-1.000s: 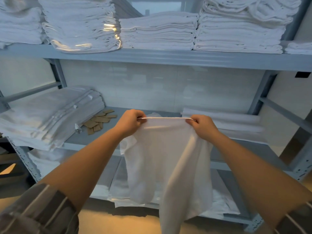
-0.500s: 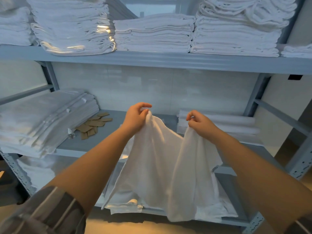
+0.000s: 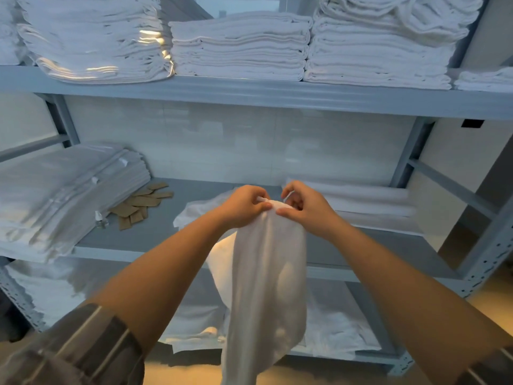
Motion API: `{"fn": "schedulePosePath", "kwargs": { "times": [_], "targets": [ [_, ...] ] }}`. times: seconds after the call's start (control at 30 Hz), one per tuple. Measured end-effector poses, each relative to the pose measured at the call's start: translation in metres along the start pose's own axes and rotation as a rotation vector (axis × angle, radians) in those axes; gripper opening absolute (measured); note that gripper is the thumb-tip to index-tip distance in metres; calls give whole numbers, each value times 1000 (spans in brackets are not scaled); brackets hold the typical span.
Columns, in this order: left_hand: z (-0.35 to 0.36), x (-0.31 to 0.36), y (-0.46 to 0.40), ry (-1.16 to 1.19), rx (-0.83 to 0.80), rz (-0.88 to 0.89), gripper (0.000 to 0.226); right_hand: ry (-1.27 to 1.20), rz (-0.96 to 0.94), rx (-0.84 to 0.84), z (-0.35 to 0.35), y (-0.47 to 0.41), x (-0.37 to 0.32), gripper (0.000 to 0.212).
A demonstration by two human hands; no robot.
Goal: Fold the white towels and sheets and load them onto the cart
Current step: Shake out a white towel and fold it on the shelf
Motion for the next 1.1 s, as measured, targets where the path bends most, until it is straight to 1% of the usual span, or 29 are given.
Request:
{"fn": "schedulePosePath", "kwargs": {
  "times": [0.1,0.2,0.27,0.37,0.4,0.43,0.5,0.57,0.63,0.7,0.73,0.8,0.87,0.97,1.0,1.03,1.1],
  "targets": [
    [-26,-15,3,54,166,-43,12,34,76,-11,-5,3,19,14],
    [-53,-41,9,40,287,-130,14,44,199,-11,-16,13,47,19],
    [-67,-60,16,44,353,-192,15,19,294,-33,-23,22,64,20],
    [-72,-79,22,109,401,-247,14,158,383,-89,-27,29,77,18],
    [-71,-82,23,131,402,-253,12,167,381,-80,-28,29,77,16],
    [-69,-83,23,149,400,-253,10,117,365,-59,-28,27,74,14],
    [-63,-81,21,190,384,-246,9,-158,307,-27,-24,23,63,5],
    [-55,-78,17,236,338,-226,7,-410,244,-37,-18,15,49,13],
    [-48,-73,14,257,277,-196,15,-507,183,-66,-12,6,37,21],
    [-45,-68,12,256,242,-171,19,-546,140,-102,-6,0,29,26],
    [-45,-66,12,256,242,-162,16,-553,129,-128,-2,-1,27,27],
    [-47,-65,13,232,269,-164,9,-536,113,-191,6,-1,24,32],
    [-48,-64,16,233,301,-181,10,-515,113,-208,12,-1,22,33],
    [-43,-62,21,368,298,-183,18,-549,135,-113,17,-3,19,17],
    [-40,-61,22,422,285,-181,18,-549,139,-77,18,-5,16,9],
    [-36,-59,23,472,273,-176,16,-529,142,-42,18,-6,14,6],
    [-28,-53,25,551,250,-158,10,-426,139,11,19,-10,8,13]
  ]
}}
Point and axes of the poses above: each hand's wrist, its own y-axis away from the middle knuckle, its own z-axis out of the palm, x = y × z, the point moved 7 cm from there along -y, towards the middle knuckle, and after that the axes turned 9 degrees about -x, right-handed, at the moved point
